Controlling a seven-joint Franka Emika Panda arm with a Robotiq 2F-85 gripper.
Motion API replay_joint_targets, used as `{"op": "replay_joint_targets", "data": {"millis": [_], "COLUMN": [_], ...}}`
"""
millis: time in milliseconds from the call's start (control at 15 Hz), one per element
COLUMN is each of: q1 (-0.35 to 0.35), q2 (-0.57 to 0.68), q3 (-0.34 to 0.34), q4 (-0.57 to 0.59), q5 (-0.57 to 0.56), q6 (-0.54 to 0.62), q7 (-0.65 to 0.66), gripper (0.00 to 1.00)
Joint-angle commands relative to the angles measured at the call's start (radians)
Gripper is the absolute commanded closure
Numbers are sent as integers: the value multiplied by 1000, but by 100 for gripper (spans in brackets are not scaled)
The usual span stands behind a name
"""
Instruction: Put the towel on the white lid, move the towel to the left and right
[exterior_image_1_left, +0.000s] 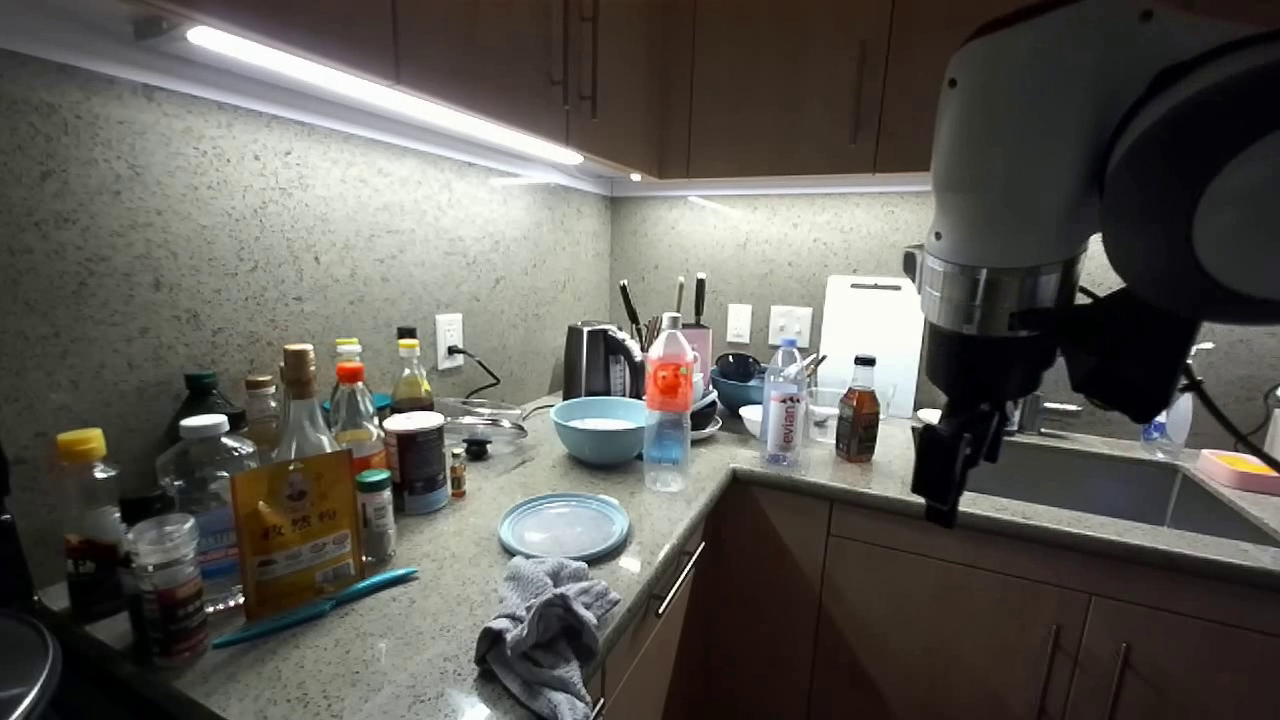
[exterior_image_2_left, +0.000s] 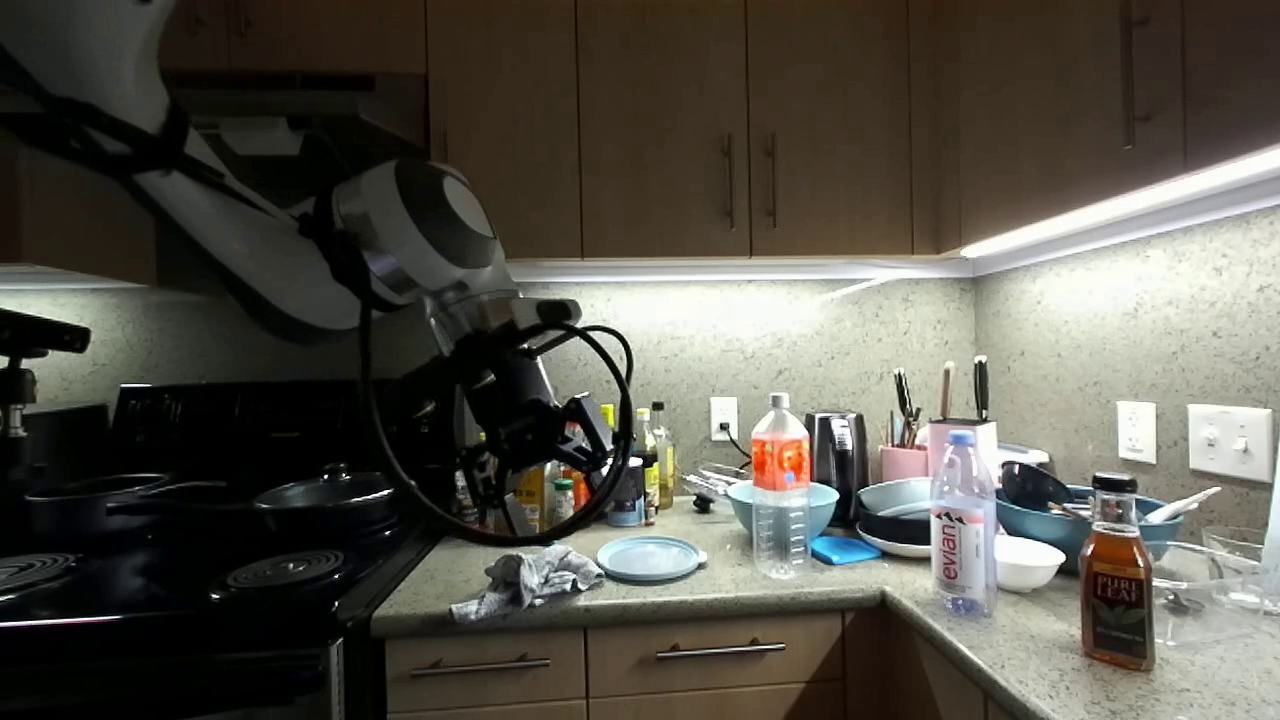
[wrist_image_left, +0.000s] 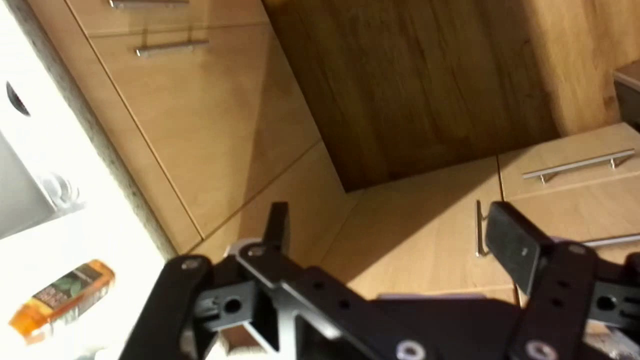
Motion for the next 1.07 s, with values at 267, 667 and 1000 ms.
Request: {"op": "replay_joint_targets", "data": {"millis": [267, 667, 1000], "q1": [66, 52, 89], "q2": [178, 177, 264], "q3": [-65, -49, -57], "q4": [17, 18, 85], "q5": [45, 24, 81], "q6": [419, 400, 461], "q7": [-275, -233, -295], "gripper": [0, 0, 0]}}
